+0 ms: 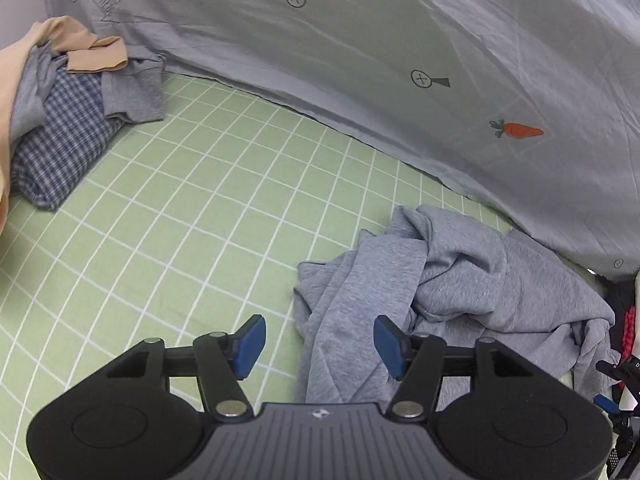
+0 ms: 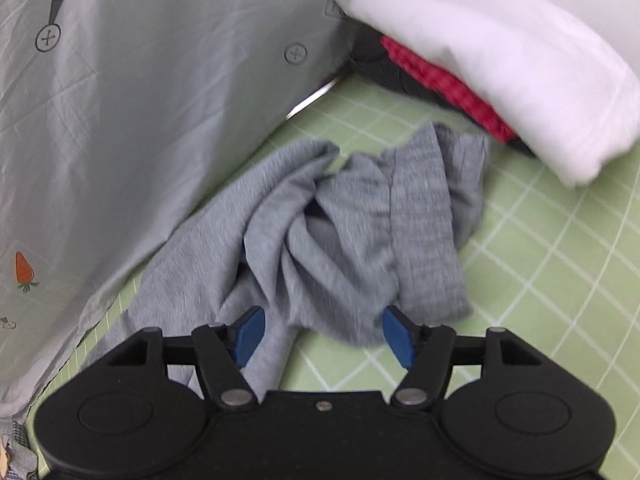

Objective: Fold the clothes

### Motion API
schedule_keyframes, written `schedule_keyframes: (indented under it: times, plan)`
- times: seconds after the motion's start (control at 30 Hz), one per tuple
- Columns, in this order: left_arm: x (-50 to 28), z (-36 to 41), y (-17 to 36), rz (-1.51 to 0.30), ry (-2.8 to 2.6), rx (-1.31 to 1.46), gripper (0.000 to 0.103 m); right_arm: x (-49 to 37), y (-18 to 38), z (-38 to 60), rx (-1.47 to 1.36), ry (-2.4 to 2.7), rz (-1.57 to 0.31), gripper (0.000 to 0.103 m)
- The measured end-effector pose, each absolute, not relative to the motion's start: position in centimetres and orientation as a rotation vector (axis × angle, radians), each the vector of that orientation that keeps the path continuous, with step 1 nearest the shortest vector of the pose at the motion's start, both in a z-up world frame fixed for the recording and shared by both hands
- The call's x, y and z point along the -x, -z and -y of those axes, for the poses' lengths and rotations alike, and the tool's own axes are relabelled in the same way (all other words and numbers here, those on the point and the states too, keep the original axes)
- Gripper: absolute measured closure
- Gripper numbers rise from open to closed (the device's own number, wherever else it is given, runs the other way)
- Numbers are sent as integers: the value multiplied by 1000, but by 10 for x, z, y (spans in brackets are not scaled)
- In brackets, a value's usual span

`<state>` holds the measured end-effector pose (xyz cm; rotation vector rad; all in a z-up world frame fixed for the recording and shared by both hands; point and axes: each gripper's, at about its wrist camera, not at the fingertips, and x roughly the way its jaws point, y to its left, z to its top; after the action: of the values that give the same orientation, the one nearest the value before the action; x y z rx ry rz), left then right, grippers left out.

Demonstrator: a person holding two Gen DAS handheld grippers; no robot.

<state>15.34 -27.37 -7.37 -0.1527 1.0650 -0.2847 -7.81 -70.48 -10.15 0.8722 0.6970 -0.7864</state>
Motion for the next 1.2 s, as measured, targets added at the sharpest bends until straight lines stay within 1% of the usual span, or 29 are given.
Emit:
schedule_keyframes:
  times: [0.07,0.23,0.3,0.33,0.37,0.4,0.43,0.47,0.53,0.57,0.7,0.83,0.93,1.0,1.07,1.13,1.2]
  plan:
    - [-166,283,85,-1085,295,130,42,76,113,694,-906,749,-720,37]
    - [-193,309,112,-1123,325,74,42,44,121,677,-864,671,-757,36]
    - [-198,313,117,-1125,339,78,47,28,122,671,-801,692,-784,36]
    - [-201,315,119,-1127,348,82,52,21,122,667,-766,703,-796,37]
    - [-203,317,121,-1129,354,87,68,15,122,663,-735,698,-804,38]
    - [-204,317,122,-1136,355,96,93,10,123,659,-705,693,-811,44]
    - [-204,317,123,-1139,356,105,99,5,124,655,-679,687,-821,49]
    - [-203,315,123,-1133,355,113,98,3,125,651,-658,680,-834,63]
    - [-198,308,116,-1099,330,121,99,3,126,644,-602,681,-847,85]
    - [-195,301,110,-1073,306,116,99,5,126,641,-574,684,-853,101]
    - [-175,251,77,-950,171,99,99,36,116,638,-562,724,-827,101]
    - [-132,181,54,-880,13,184,99,72,102,626,-558,718,-806,101]
    - [-86,142,57,-875,-111,233,98,97,96,609,-570,698,-805,101]
    - [-60,124,73,-943,-145,259,98,115,95,589,-540,684,-830,101]
    - [-39,110,90,-1016,-170,303,93,134,96,573,-497,674,-866,101]
    - [-22,94,104,-1065,-193,335,89,150,101,562,-490,667,-893,101]
    - [-12,79,113,-1095,-207,360,72,164,103,556,-523,665,-896,101]
